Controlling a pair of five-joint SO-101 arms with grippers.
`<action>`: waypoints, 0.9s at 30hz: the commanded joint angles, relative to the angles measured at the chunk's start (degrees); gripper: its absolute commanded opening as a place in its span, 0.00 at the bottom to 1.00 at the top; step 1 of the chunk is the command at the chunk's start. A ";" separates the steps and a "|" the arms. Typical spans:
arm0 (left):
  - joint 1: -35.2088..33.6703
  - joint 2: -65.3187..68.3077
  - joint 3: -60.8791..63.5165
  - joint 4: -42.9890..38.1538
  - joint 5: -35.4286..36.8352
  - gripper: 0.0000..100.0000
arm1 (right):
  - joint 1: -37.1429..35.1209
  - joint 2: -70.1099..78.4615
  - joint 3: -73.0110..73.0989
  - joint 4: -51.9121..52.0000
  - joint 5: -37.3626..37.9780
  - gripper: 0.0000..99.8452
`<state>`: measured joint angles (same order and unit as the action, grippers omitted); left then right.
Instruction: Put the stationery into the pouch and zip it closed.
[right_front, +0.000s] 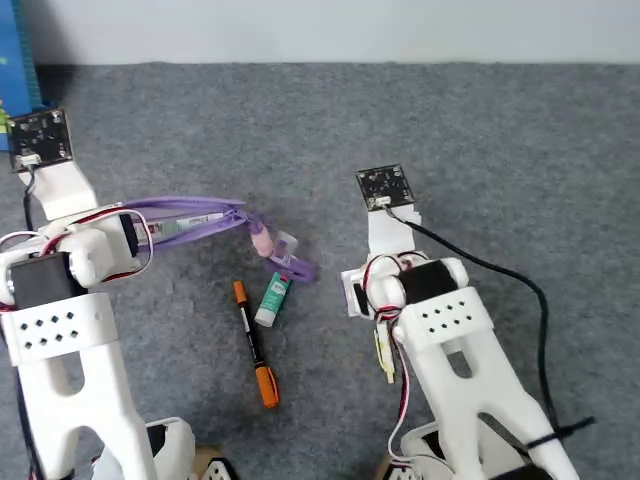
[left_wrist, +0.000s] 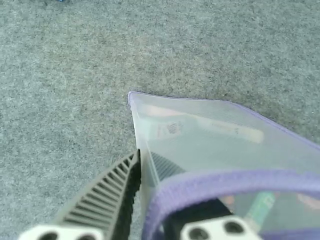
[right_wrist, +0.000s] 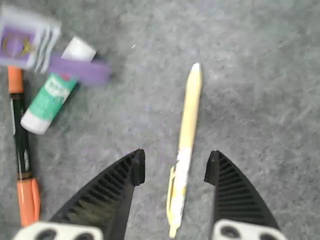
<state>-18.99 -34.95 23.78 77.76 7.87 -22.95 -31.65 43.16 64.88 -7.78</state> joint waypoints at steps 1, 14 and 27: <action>-0.18 -0.18 -2.68 0.18 0.53 0.01 | -2.86 -1.27 -0.62 1.71 -0.53 0.21; -0.18 -0.18 -2.68 0.26 0.53 0.01 | 4.26 13.23 -0.62 -12.97 2.29 0.20; -0.26 -0.18 -2.59 0.26 0.53 0.01 | 8.22 38.20 -10.81 -21.05 5.71 0.16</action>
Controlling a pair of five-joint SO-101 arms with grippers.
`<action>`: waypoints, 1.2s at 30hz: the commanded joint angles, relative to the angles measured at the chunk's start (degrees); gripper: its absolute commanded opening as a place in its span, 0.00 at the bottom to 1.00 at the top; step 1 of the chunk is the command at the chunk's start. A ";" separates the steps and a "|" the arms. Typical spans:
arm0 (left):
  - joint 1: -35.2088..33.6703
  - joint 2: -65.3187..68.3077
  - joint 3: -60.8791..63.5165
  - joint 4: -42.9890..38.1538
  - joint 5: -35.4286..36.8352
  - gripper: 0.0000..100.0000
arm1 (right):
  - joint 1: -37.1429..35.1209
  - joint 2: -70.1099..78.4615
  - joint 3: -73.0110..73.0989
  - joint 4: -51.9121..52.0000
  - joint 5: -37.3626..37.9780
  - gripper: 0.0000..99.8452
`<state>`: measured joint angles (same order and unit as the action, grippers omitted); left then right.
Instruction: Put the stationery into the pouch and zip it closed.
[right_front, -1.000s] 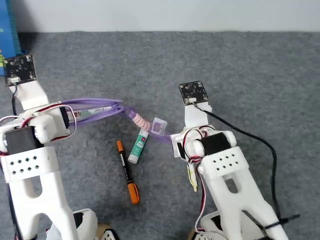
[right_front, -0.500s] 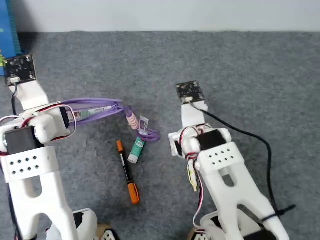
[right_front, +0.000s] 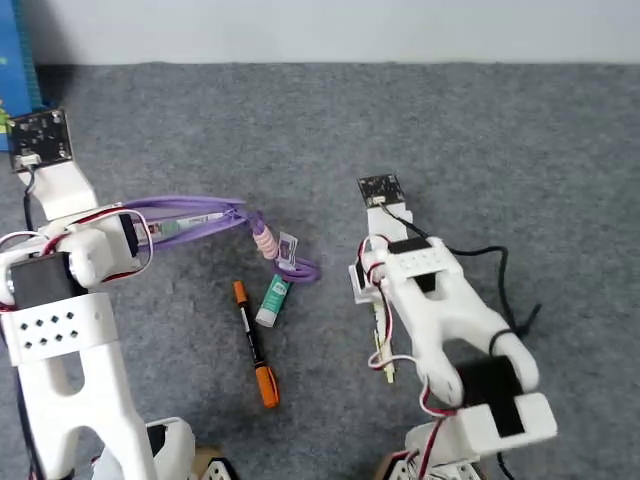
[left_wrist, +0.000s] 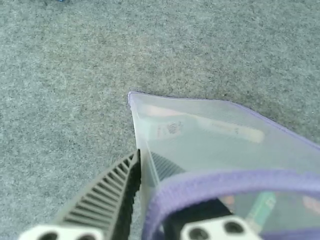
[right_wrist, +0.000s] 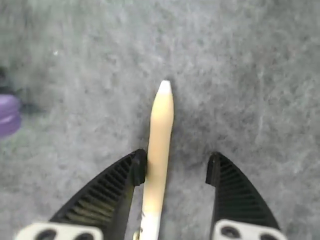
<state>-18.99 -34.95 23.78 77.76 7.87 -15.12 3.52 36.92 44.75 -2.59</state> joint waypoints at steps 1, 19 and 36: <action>-0.26 -0.18 -2.59 0.26 0.53 0.01 | 0.31 3.65 -5.19 -0.92 0.53 0.13; 0.00 -0.18 -1.63 -0.18 0.53 0.01 | -2.51 -23.87 -6.07 18.33 2.90 0.01; -0.09 -0.18 -1.63 0.00 0.53 0.01 | -23.52 -54.81 -5.89 5.67 -1.23 0.01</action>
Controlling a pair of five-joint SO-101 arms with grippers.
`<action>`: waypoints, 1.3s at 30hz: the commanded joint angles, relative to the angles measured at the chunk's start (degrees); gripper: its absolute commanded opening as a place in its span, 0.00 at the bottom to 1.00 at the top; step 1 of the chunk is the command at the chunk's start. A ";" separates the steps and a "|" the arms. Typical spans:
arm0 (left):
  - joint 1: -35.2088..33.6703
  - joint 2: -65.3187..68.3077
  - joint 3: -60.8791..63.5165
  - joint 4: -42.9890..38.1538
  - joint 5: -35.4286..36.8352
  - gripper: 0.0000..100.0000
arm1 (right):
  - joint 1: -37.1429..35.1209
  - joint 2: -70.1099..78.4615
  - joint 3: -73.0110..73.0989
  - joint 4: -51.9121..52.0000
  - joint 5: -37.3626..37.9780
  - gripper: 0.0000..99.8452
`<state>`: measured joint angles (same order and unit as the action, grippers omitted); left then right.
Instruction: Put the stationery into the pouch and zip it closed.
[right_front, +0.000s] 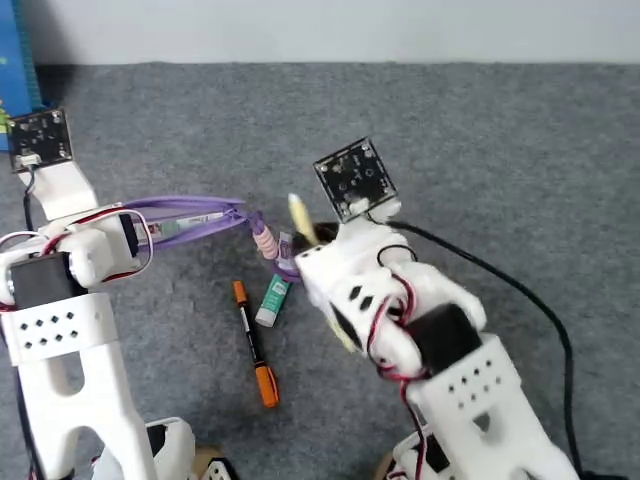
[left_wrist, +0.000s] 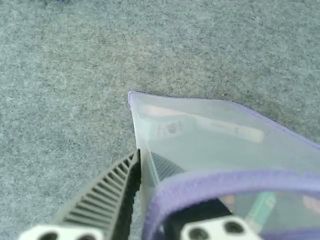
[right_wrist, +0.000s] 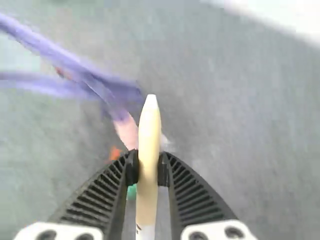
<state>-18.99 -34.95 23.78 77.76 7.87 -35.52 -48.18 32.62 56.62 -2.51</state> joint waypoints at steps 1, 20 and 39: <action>-0.09 -0.18 -1.63 0.00 0.53 0.01 | -4.18 -3.56 -1.58 -8.75 -2.46 0.01; -0.09 -0.18 -1.45 0.18 0.53 0.01 | -7.60 -3.82 15.82 -74.86 -8.44 0.01; -0.09 -0.18 -1.36 0.26 0.53 0.01 | -7.34 23.52 20.92 -106.68 -8.18 0.01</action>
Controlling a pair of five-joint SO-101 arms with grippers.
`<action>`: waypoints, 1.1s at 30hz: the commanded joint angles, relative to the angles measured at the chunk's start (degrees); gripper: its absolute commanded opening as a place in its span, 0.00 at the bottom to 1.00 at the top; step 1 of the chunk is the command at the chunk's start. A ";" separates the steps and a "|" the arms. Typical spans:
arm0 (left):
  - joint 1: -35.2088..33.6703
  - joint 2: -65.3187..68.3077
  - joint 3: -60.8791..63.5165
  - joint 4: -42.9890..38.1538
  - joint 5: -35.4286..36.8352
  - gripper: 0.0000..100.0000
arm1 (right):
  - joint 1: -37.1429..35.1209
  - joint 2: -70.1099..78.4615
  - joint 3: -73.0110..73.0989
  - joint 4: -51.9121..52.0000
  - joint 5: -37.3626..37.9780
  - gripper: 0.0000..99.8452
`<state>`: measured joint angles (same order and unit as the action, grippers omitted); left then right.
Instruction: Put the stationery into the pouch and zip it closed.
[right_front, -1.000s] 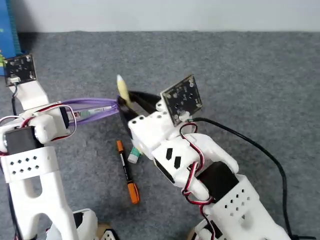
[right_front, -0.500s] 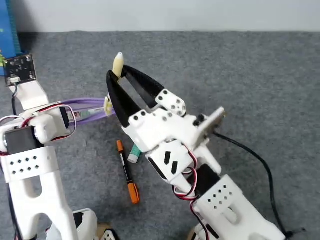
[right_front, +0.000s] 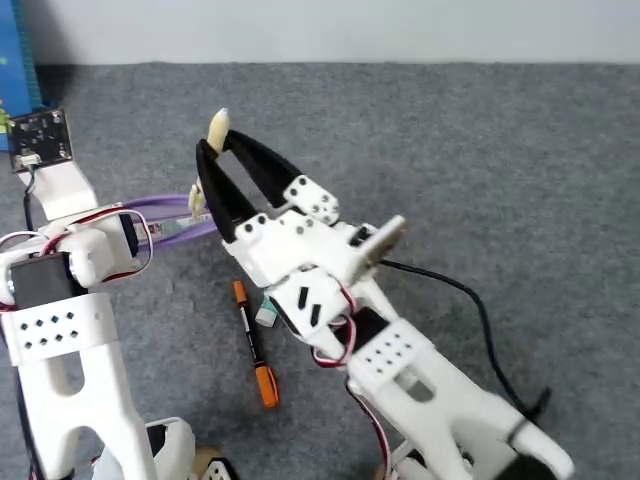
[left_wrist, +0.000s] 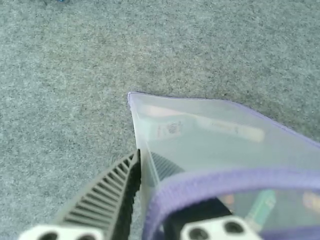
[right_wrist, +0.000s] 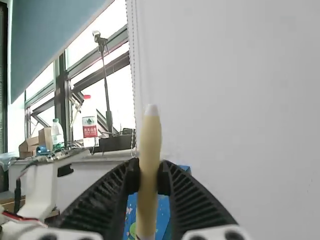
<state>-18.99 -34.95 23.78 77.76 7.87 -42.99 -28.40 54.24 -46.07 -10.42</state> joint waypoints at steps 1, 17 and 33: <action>-0.09 -0.18 -1.36 0.26 0.53 0.01 | 0.13 5.14 -0.62 -4.88 -0.26 0.01; -0.35 -0.18 -0.48 -0.18 0.53 0.01 | -0.48 -15.08 0.62 35.82 -0.62 0.25; -0.44 -0.26 -5.58 -0.18 7.56 0.01 | 14.73 -32.75 2.90 83.47 -9.67 0.25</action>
<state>-18.99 -34.95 22.90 77.76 14.11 -30.07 -59.78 56.79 35.87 -19.65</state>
